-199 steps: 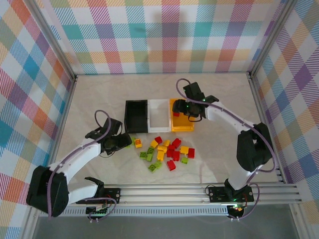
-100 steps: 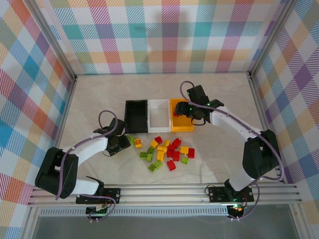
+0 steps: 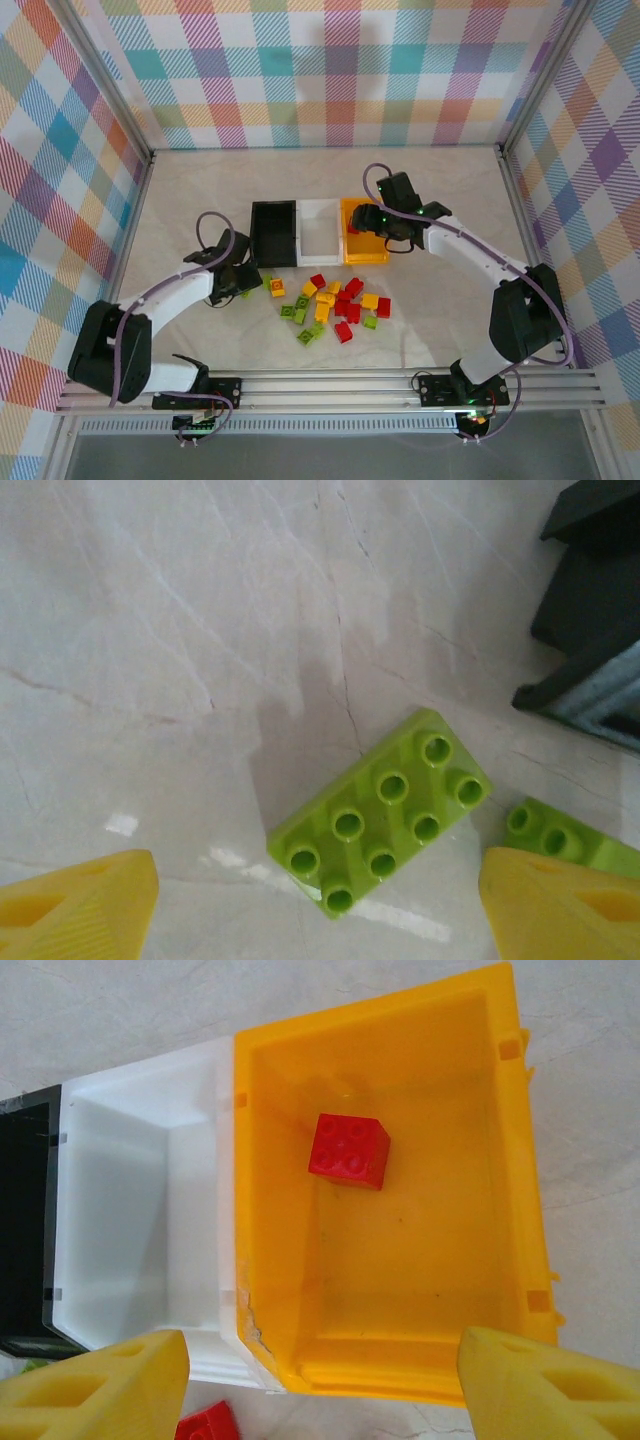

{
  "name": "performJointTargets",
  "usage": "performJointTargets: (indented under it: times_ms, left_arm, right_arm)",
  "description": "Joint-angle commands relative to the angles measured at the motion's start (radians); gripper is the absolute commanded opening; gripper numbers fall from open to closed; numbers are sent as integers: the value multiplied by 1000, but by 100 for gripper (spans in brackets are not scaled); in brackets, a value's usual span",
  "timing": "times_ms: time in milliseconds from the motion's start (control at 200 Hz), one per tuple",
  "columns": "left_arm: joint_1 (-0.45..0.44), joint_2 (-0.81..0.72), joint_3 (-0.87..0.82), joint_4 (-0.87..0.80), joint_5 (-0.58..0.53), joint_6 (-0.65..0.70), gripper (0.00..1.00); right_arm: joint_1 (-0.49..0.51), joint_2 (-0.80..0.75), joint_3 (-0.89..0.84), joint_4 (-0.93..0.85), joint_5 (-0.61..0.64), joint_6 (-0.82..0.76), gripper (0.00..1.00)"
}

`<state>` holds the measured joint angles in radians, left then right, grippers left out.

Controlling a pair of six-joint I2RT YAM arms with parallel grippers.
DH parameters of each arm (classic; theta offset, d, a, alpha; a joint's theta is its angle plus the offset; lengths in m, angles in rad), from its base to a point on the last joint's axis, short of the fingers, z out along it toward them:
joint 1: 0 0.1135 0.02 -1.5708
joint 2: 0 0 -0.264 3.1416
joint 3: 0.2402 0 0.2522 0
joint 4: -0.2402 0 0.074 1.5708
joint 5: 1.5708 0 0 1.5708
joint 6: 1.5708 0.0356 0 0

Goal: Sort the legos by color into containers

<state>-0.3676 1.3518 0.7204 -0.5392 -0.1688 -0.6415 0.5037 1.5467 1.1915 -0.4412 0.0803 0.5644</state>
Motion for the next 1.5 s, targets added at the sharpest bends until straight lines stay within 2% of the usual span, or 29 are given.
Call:
performJointTargets:
  times_ms: [0, 300, 435, 545, 715, 780, 890, 1070, 1225, 1280, 1495]
  left_arm:
    - [-23, 43, 30, 6, -82, 49, 85]
    - [-34, 136, 47, 44, -107, 62, 85]
    - [-34, 141, 26, 31, -111, 16, 79]
    - [-34, 114, -9, 5, -118, -32, 72]
    - [-36, -22, -47, -27, -79, -82, 68]
    - [-47, -51, -35, -36, -58, -80, 73]
    - [-76, -47, -1, -44, -88, -72, 84]
    - [-76, 89, 66, -18, -180, -33, 90]
    - [-76, 153, 67, 2, -176, -44, 92]
    - [-75, 153, 46, 10, -177, -53, 100]
    - [-59, 163, -12, 13, -134, -87, 95]
  right_arm:
    - [-7, -43, -19, 14, 20, 12, 72]
    - [-16, -57, -26, 15, 30, 14, 72]
    - [-19, -62, -30, 17, 31, 13, 72]
    - [-21, -65, -35, 19, 26, 15, 72]
    - [-21, -66, -41, 31, 16, 19, 72]
    - [-20, -62, -41, 34, 13, 21, 72]
    - [-21, -63, -46, 41, 9, 26, 73]
    - [-22, -79, -52, 32, 21, 22, 73]
    - [-27, -106, -69, 29, 26, 20, 73]
    - [-28, -112, -73, 30, 24, 23, 73]
    - [-32, -115, -76, 35, 19, 23, 73]
